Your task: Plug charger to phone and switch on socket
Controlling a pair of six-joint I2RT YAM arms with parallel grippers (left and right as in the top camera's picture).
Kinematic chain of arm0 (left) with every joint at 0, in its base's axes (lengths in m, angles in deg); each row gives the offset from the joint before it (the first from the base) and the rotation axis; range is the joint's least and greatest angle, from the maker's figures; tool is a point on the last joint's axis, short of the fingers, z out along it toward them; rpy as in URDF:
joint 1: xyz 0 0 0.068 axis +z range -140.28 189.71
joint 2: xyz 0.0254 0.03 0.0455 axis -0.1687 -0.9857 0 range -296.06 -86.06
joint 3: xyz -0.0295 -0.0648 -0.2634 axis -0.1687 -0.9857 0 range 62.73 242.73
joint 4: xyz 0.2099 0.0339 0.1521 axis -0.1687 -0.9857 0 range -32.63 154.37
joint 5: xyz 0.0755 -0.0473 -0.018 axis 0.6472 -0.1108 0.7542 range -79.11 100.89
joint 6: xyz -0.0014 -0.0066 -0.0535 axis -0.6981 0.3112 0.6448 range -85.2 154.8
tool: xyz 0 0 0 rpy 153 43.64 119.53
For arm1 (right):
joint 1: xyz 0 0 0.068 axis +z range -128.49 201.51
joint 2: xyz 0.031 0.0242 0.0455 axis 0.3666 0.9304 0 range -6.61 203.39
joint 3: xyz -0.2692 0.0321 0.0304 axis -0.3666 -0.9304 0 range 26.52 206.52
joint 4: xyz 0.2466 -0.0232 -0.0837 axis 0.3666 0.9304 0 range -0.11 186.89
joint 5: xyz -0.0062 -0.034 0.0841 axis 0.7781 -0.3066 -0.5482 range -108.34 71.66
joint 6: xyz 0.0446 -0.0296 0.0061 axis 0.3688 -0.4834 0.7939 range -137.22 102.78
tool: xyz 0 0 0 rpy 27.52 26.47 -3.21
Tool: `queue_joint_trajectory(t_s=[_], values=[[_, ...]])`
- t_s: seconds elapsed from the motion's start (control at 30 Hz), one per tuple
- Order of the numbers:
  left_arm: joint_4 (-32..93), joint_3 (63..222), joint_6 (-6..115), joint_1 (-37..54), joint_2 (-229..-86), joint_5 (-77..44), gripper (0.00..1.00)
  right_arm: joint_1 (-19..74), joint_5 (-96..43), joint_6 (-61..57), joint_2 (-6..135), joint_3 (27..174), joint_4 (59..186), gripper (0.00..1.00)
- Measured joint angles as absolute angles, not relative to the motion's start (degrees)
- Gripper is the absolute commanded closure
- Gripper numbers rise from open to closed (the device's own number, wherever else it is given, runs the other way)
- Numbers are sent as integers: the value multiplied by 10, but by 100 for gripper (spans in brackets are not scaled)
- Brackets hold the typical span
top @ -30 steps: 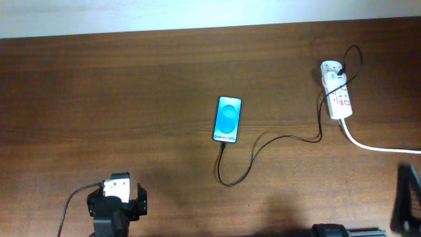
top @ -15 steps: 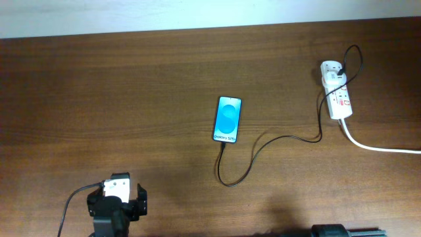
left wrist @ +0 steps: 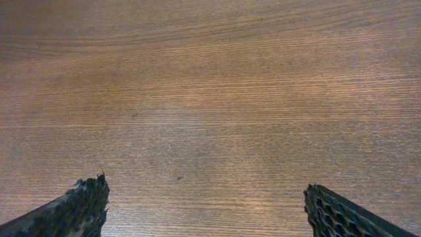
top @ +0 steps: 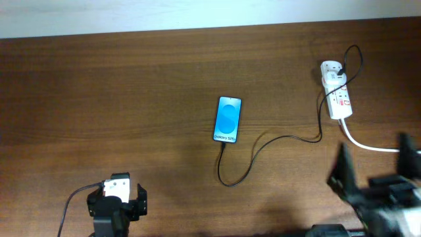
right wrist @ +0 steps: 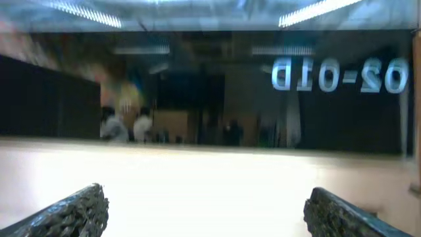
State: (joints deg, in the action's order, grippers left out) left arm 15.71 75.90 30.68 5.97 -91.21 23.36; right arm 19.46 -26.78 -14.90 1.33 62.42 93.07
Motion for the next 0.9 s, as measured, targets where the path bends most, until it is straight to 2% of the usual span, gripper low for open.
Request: queue_joint_trajectory(t_s=[0.17, 0.3, 0.47, 0.67, 0.9], values=[[157, 759, 307, 60, -912, 234, 1, 195, -268, -149, 14, 494, 919, 1], [157, 759, 307, 60, -912, 234, 1, 195, -267, -149, 14, 480, 989, 1], [157, 759, 307, 60, -912, 234, 1, 195, -239, -149, 14, 475, 998, 2], [157, 759, 307, 60, -912, 234, 1, 195, -219, -149, -4, 349, 911, 1], [157, 759, 307, 60, -912, 234, 1, 195, -194, -150, -58, 307, 918, 2]])
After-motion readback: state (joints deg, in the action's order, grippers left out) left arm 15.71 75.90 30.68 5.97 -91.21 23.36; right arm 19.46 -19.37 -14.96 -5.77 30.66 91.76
